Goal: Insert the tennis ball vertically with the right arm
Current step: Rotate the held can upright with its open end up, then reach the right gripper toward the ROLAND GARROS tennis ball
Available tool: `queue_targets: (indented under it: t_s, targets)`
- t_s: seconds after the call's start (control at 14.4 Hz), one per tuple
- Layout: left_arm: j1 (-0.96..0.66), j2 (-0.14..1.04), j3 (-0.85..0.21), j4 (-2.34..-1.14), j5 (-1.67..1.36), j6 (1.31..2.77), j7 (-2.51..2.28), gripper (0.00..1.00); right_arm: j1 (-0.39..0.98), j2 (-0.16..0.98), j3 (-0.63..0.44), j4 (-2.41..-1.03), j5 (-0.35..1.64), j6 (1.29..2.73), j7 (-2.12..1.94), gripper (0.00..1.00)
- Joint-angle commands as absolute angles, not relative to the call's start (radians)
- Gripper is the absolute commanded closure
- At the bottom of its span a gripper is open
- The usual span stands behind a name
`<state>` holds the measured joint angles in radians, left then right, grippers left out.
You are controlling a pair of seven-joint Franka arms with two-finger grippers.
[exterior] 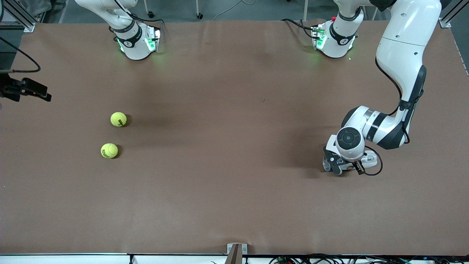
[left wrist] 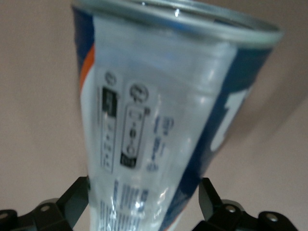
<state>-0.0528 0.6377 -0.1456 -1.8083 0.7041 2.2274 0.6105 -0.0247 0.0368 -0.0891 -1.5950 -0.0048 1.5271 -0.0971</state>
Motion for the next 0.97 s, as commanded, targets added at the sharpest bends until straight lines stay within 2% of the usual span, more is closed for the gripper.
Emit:
queue_targets:
  t_s: [0.0, 0.35, 0.55, 0.9]
  targets:
    - [-0.034, 0.652, -0.150, -1.802, 0.716, 2.263, 0.626, 0.02, -0.067, 0.097, -0.080, -1.566, -0.011, 1.546, -0.110, 0.00]
    - [-0.031, 0.676, -0.150, -1.804, 0.716, 2.324, 0.695, 0.15, -0.068, 0.112, -0.078, -1.678, -0.009, 1.630, -0.097, 0.00]
    - [-0.032, 0.681, -0.150, -1.804, 0.718, 2.330, 0.703, 0.32, -0.066, 0.101, -0.078, -1.805, -0.005, 1.728, -0.092, 0.00]
    - [-0.035, 0.673, -0.155, -1.795, 0.718, 2.330, 0.745, 0.34, -0.061, 0.069, -0.075, -2.018, 0.005, 1.931, -0.046, 0.00]
